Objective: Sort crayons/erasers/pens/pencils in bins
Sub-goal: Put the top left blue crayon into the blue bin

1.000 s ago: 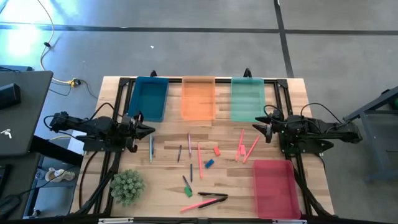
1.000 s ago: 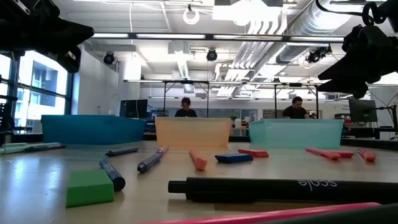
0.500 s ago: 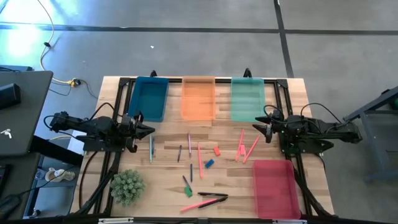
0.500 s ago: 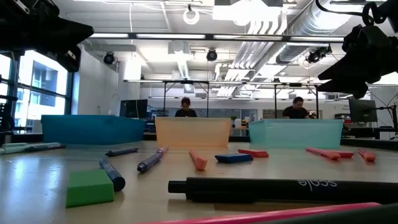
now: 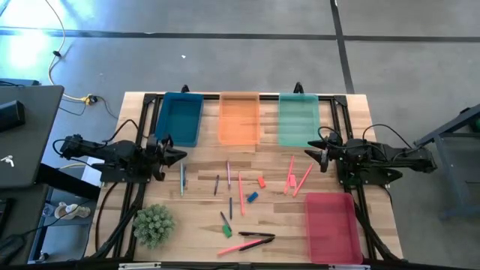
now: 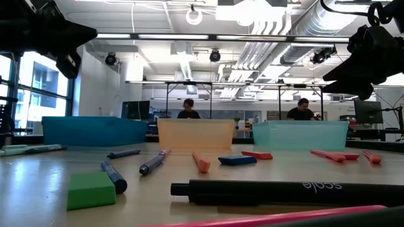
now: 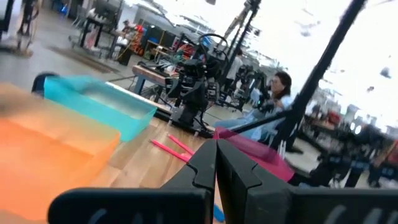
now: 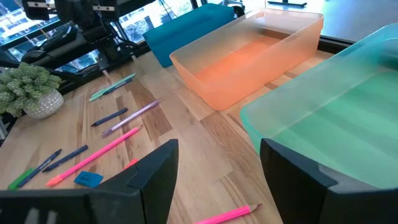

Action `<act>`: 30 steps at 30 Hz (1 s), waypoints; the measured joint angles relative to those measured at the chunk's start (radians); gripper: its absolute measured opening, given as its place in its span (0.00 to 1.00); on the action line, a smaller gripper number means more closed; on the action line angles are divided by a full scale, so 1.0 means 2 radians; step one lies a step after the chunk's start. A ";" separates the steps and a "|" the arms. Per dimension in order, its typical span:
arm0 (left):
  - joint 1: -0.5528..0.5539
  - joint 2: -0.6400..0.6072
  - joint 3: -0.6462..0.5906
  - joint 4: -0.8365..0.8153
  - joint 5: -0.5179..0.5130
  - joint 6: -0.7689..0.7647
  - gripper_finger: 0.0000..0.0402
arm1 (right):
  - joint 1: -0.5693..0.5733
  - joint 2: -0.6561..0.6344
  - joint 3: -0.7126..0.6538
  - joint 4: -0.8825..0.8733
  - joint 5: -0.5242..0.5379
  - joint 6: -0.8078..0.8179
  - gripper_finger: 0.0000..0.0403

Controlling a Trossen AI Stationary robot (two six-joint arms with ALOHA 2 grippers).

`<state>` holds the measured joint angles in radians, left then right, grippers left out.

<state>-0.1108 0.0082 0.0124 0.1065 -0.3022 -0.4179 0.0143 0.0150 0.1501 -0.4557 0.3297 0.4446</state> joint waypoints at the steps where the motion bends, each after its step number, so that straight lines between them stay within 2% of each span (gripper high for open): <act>1: 0.000 0.000 0.000 0.001 0.000 -0.010 0.00 | 0.000 0.000 0.000 0.000 0.000 0.000 0.55; 10: 0.000 0.000 0.000 0.004 0.001 -0.059 0.00 | 0.000 0.000 0.000 0.000 0.000 0.000 0.55; 15: 0.000 0.000 0.000 -0.001 0.018 -0.054 0.02 | 0.000 0.000 0.000 0.000 0.000 0.000 0.55; 20: 0.000 0.000 0.000 -0.004 0.015 -0.052 0.11 | 0.000 0.000 0.000 0.000 0.000 0.000 0.55; 27: 0.000 0.000 0.000 -0.005 -0.004 -0.052 0.30 | 0.000 0.000 0.000 0.000 0.000 0.000 0.55; 30: 0.000 0.000 0.000 0.003 -0.008 -0.076 0.36 | 0.000 0.000 0.000 0.000 0.000 0.000 0.55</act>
<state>-0.1112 0.0082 0.0124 0.1128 -0.3184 -0.5698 0.0141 0.0151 0.1499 -0.4559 0.3296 0.4446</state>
